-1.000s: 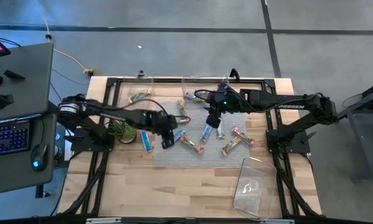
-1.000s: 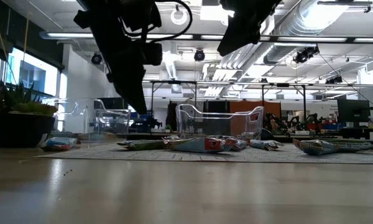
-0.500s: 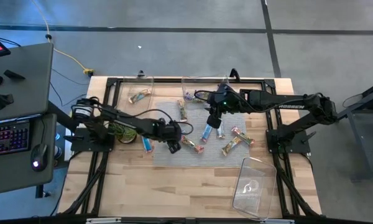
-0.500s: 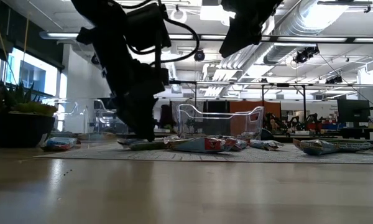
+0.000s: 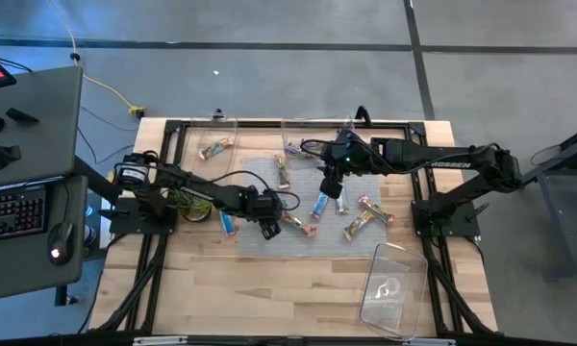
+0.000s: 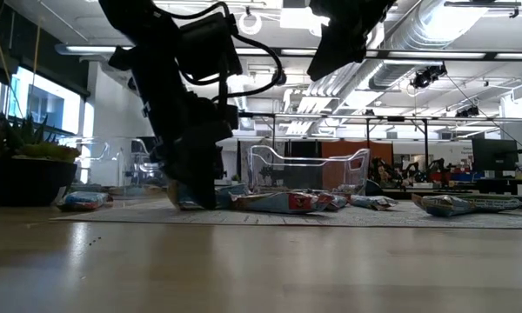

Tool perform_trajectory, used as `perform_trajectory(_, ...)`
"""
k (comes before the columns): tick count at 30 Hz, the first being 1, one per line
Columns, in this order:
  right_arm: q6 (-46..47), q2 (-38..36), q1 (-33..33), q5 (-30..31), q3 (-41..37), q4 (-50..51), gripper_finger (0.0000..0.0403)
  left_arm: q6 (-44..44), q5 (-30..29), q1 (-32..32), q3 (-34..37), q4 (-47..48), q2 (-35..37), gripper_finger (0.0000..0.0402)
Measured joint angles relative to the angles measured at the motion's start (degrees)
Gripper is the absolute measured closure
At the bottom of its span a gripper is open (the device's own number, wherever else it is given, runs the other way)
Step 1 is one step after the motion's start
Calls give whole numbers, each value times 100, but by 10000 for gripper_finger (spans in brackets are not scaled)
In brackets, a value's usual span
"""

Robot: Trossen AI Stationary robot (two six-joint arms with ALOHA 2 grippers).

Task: Pick and place Granola Bars by type
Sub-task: Put the yellow granola bar into the left transparent bin

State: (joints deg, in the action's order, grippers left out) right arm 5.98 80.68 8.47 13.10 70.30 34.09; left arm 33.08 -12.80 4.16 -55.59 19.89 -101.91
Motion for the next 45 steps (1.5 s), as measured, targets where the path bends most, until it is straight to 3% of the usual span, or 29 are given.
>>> perform_trajectory(5, 0, 0, -1, 0, 0, -2, 279, -76, 137, -6, 0, -3, 15, 298)
perform_trajectory(8, 0, 0, 0, 0, 0, -2, 279, -347, 523, -11, 10, 8, 121, 333)
perform_trajectory(13, 38, 0, -1, 0, 0, -1, 279, -757, 659, -194, 14, 467, 722, 358)
perform_trajectory(23, 151, 0, 0, 1, 0, -22, 279, -1483, -1633, -1620, 13, 2605, 3058, 352)
perform_trajectory(26, 151, 0, -2, 2, 0, -83, 279, -1484, -1816, -2312, 7, 2906, 3704, 351)
perform_trajectory(32, 144, 0, 0, 90, 0, -213, 279, -1483, -1435, -3850, 8, 3031, 4167, 351)
perform_trajectory(39, 111, 0, 0, 87, 0, -208, 279, -2085, 673, -4998, 917, 1988, 3825, 351)
perform_trajectory(45, 107, 0, 0, 44, 0, -197, 279, -2543, 608, -5469, 1411, 1342, 3344, 350)
